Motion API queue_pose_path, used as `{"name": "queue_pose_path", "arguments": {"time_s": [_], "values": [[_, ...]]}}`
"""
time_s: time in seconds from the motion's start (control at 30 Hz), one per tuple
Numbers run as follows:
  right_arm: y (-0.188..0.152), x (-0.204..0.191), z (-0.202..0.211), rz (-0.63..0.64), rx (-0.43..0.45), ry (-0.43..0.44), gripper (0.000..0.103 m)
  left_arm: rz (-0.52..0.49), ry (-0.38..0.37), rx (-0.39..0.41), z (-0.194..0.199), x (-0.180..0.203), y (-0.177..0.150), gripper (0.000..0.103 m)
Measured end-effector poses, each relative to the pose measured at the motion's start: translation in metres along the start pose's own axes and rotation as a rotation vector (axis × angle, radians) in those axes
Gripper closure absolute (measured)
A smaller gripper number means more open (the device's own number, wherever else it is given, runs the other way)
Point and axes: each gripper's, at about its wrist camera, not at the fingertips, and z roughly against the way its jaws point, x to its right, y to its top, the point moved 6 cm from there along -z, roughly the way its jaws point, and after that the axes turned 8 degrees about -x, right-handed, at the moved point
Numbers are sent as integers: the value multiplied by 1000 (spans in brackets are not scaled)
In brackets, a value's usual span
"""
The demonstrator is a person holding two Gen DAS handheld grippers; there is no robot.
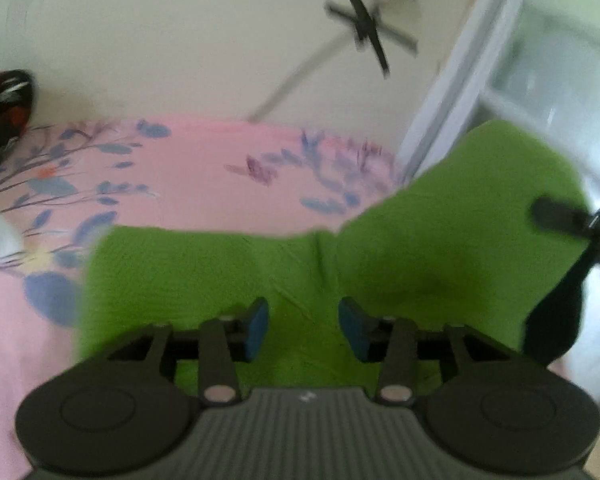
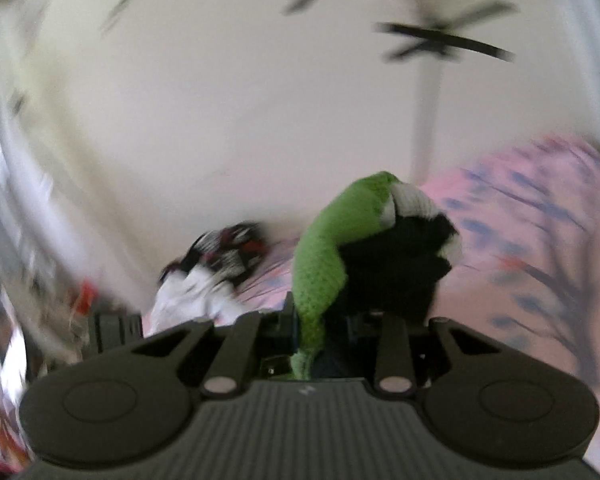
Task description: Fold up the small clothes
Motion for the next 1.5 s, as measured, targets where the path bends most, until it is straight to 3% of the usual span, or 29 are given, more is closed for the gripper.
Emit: {"name": "queue_pose_path", "arguments": {"time_s": [0.07, 0.13, 0.27, 0.37, 0.4, 0.47, 0.53, 0.6, 0.7, 0.83, 0.9, 0.97, 1.17, 1.4, 1.43, 1.5], "values": [[-1, -29, -24, 87, -45, 20, 78, 57, -22, 74, 32, -20, 0, 32], [-9, -53, -56, 167, -103, 27, 78, 104, 3, 130, 63, -42, -2, 8], [-35, -81, -125, 290, -233, 4, 76, 169, 79, 202, 108, -76, -9, 1], [-63, -84, -172, 351, -357, -5, 58, 219, 94, 191, 107, -90, -9, 0], [-67, -89, -173, 388, -342, 9, 39, 233, 94, 175, 102, -92, -8, 0], [-71, -100, -169, 435, -362, 35, 29, 241, 84, 141, 86, -90, -2, 0], [-72, -102, -159, 459, -361, 53, 29, 214, 84, 105, 67, -79, 6, 0], [-67, -98, -141, 430, -355, 99, 35, 172, 92, 69, 51, -68, 7, 0], [-47, -88, -100, 378, -274, 158, 43, 112, 102, 78, 42, -57, 8, 0], [-2, -54, -67, 280, -134, 63, 49, 152, 105, 95, 44, -66, 2, 0], [13, -43, -73, 243, -128, 17, 58, 180, 96, 88, 43, -67, -2, 0], [22, -40, -92, 232, -143, 28, 60, 169, 115, 94, 47, -64, -5, 0], [-4, -50, -191, 323, -370, 22, 59, 93, 178, 70, 53, -43, -16, 0], [-7, -54, -205, 343, -349, 23, 60, 19, 230, 18, 38, -26, -30, 0], [-6, -53, -206, 334, -353, 25, 60, 4, 258, 12, 36, -24, -31, 4], [-3, -54, -205, 322, -365, 20, 60, -11, 322, -11, 31, -22, -37, 23]]}}
